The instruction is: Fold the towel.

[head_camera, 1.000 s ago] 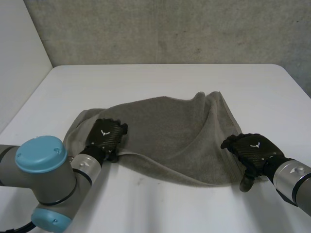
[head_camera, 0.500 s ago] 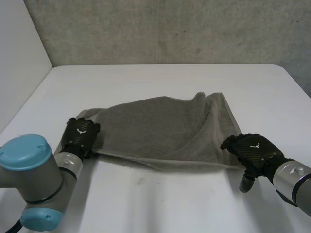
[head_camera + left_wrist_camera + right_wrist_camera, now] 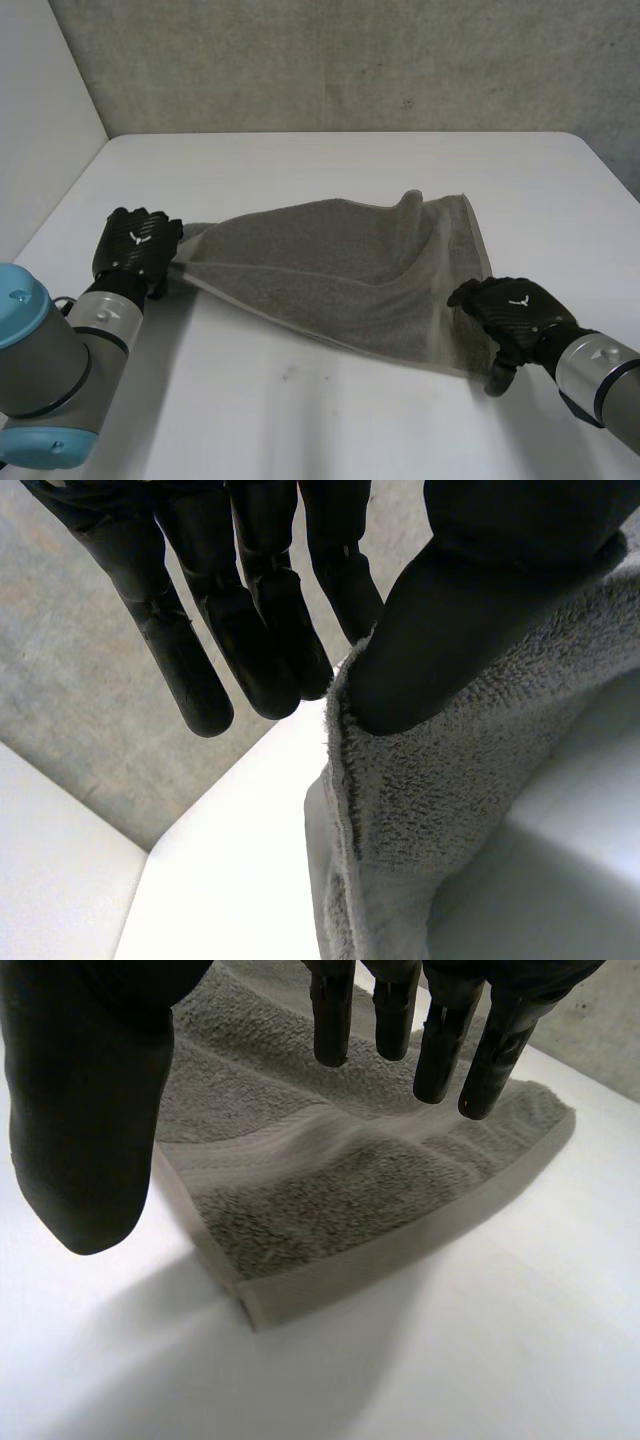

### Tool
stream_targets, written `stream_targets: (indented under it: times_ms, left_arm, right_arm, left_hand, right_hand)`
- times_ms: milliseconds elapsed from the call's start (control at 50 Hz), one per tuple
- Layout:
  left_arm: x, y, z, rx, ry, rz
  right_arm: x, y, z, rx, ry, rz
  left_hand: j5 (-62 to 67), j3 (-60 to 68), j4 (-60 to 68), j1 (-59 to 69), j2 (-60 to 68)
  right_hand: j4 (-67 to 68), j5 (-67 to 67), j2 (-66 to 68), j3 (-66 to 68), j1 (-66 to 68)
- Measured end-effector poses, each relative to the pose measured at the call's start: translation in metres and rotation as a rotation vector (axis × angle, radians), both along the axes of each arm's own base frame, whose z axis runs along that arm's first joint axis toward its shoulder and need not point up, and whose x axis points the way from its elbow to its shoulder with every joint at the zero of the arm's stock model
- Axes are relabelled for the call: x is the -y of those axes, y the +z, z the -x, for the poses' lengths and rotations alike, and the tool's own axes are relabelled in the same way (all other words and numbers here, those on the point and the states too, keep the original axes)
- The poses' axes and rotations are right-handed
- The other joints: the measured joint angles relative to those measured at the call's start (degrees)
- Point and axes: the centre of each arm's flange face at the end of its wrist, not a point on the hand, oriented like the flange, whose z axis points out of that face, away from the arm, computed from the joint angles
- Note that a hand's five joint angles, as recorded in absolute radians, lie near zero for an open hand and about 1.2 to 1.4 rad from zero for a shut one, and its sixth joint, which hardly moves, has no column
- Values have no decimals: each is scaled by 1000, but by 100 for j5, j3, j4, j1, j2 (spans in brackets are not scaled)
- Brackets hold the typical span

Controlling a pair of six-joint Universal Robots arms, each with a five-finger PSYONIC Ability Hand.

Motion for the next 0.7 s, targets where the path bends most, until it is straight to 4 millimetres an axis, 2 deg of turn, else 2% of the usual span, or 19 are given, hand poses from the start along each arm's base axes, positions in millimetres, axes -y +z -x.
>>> stream_targets:
  times_ms: [140,280,520,700]
  left_arm:
    - [-1,1,1,-2,-19,2]
    - [-2,0,1,-2,-18,-4]
    - [-4,-3,0,-1,-18,-12]
    - [-4,-4,0,-1,-17,-13]
  right_arm:
    - [-11,-10,-17,80,16,-58]
    - [-22,-24,-36,89,65,-68]
    - [-5,-37,-37,24,35,37]
    - [3,-43,-36,-17,23,62]
  left_hand:
    - [0,0,1,0,1]
    - [0,0,2,0,2]
    - [0,4,2,0,2]
    - [0,3,2,0,3]
  right_hand:
    - [103,170,177,182,154]
    - [1198,1171,1231,1217,1109]
    - [2363,2298,2408,2398,2332]
    - [2420,2331,2459,2451,2372]
